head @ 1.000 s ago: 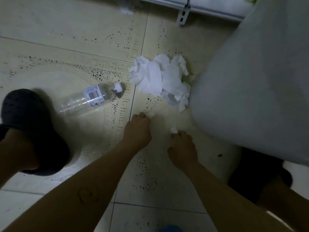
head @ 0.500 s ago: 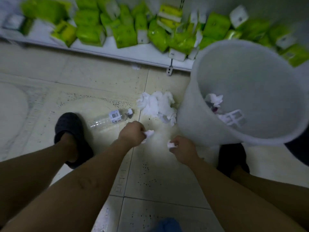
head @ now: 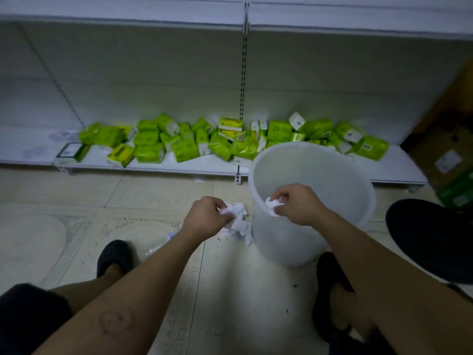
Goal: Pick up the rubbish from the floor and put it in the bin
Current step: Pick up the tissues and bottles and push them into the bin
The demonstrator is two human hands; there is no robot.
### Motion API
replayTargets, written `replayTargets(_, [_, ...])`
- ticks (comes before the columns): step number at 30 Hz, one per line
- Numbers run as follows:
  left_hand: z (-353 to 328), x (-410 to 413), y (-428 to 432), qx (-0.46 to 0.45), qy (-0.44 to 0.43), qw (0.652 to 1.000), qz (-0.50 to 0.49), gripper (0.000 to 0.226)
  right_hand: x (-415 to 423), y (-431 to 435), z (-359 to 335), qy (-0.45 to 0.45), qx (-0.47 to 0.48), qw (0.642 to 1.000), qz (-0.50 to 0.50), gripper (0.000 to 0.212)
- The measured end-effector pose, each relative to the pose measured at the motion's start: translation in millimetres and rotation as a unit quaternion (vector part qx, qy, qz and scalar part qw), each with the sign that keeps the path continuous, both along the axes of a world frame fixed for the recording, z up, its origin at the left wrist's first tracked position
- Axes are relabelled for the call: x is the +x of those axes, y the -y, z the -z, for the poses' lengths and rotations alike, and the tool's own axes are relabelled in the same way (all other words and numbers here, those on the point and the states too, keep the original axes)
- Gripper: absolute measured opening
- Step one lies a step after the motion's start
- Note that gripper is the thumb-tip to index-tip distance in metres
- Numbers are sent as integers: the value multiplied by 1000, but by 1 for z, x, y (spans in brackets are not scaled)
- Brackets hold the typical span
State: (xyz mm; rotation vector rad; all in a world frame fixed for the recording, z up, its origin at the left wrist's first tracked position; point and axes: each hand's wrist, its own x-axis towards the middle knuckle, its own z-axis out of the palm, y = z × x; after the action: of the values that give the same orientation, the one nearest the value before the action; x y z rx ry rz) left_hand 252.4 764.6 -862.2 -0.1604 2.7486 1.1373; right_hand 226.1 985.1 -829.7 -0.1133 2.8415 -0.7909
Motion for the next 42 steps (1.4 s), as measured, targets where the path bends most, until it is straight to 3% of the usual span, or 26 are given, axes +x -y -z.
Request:
replayTargets(6, [-26, -27, -52, -9, 0, 999, 40, 15, -3, -75, -2, 6, -34, 991, 132, 18])
replayTargets(14, [-16, -64, -128, -37, -14, 996, 81, 15, -15, -91, 16, -17, -104, 974, 200, 26])
replayTargets(19, [-3, -64, -138, -80, -5, 989, 123, 66, -14, -100, 23, 47, -62, 978, 193, 62])
replayTargets(25, [-9, -51, -86, -130, -21, 984, 124, 51, 0, -50, 19, -6, -50, 992, 114, 61])
replayTargets(30, [-8, -25, -12, -130, 6, 989, 68, 49, 23, 15, 30, -33, -62, 997, -11, 55])
replayTargets(35, [10, 0, 50, -106, 34, 994, 5, 51, 34, 65, 54, 19, -4, 992, -124, 55])
replayTargets(42, [64, 6, 105, -103, 89, 990, -32, 57, 17, 94, 119, 176, 68, 972, -140, 68])
